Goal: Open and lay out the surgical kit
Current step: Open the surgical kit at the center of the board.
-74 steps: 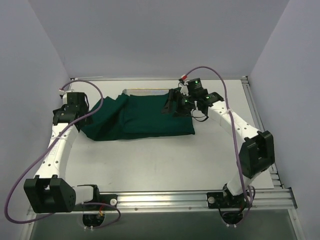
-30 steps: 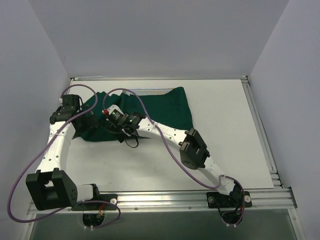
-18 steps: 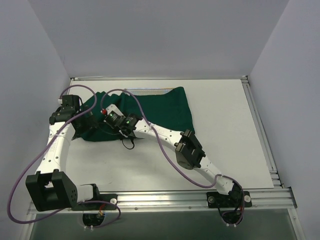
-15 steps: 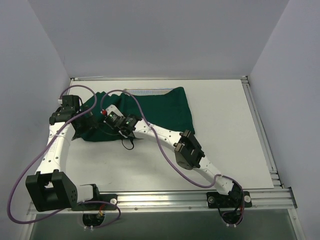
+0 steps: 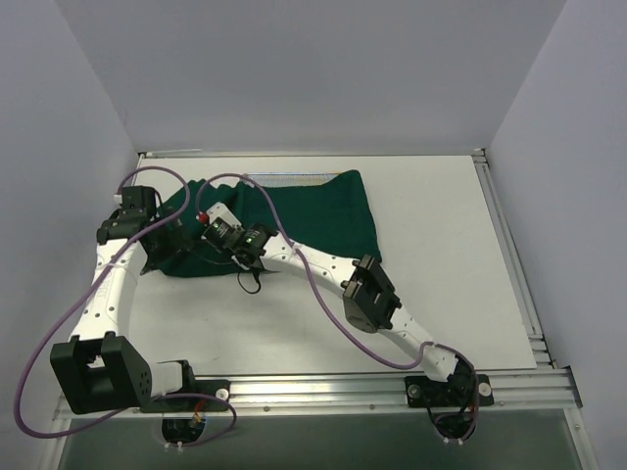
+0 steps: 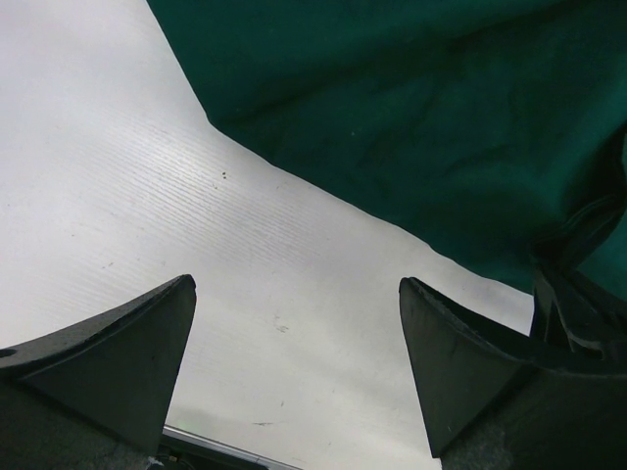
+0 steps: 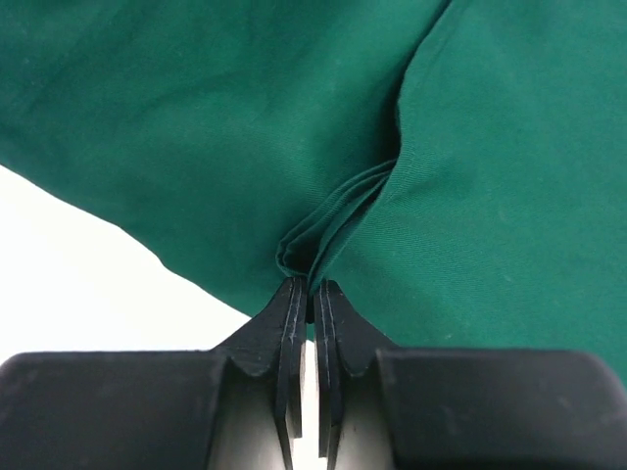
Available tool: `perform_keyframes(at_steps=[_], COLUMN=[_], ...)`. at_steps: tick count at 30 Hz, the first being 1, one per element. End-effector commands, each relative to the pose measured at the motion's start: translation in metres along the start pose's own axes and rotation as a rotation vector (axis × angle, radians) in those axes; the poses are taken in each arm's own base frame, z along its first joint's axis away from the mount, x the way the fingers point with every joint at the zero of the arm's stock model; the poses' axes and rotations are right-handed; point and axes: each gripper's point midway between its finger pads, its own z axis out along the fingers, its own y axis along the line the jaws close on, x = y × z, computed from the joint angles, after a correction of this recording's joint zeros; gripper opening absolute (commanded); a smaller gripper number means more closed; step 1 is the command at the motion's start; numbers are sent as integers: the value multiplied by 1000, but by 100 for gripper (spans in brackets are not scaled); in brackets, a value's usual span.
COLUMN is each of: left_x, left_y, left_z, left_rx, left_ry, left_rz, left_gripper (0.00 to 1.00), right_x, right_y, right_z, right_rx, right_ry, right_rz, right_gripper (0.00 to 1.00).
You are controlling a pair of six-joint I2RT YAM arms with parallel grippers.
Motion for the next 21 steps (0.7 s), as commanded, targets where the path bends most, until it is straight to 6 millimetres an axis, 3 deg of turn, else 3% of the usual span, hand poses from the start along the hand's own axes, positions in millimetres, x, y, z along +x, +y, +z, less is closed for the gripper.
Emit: perform_keyframes(at_steps=[1,2,4,6,7,8,9,10,13,14,16,17,19,20,21], left_x=[-2,-1,0,4,4,4,3,2,0,1,0,1,1,0,-1], left_y=[-4,-5,-10,-13,-16,-21,-22,-22,-24,-24,-22,-21,-18,-17,-16], left_z=[1,1,3,4,4,3,1,-1,0,1,5,6,7,8,8], left_rx=[30,36,67,87,103,135,140,141,146,145,127,118,103,100,95], left_ry=[-3,-2,1,16,15,12,9,7,11,14,19,22,20,13,8], left_rz=[-5,-3,5,7,10,17,16,16,22,23,17,16,14,13,11], left_gripper=[94,94,94,94,94,94,94,94,94,94,95,96,97,98,98], right_x=[-56,-61,-59,-63,-39,-39,-29,2,47,89,134,179,214,241,257], right_y=[-50,-64,-114,-170,-220,-253,-282,-334,-414,-454,-489,-513,-530,-545,-542], right_z=[-56,-60,-54,-65,-53,-67,-67,-62,-86,-101,-118,-137,-148,-164,-160], right_rx=[68,87,161,242,319,358,387,456,602,690,791,863,882,911,905], right_ry=[-132,-141,-123,-148,-93,-115,-108,-55,-26,26,85,142,164,177,197], right_rz=[108,129,186,264,311,366,418,501,620,689,745,813,880,951,994], right_gripper=[0,0,0,0,0,0,0,0,0,0,0,0,0,0,13])
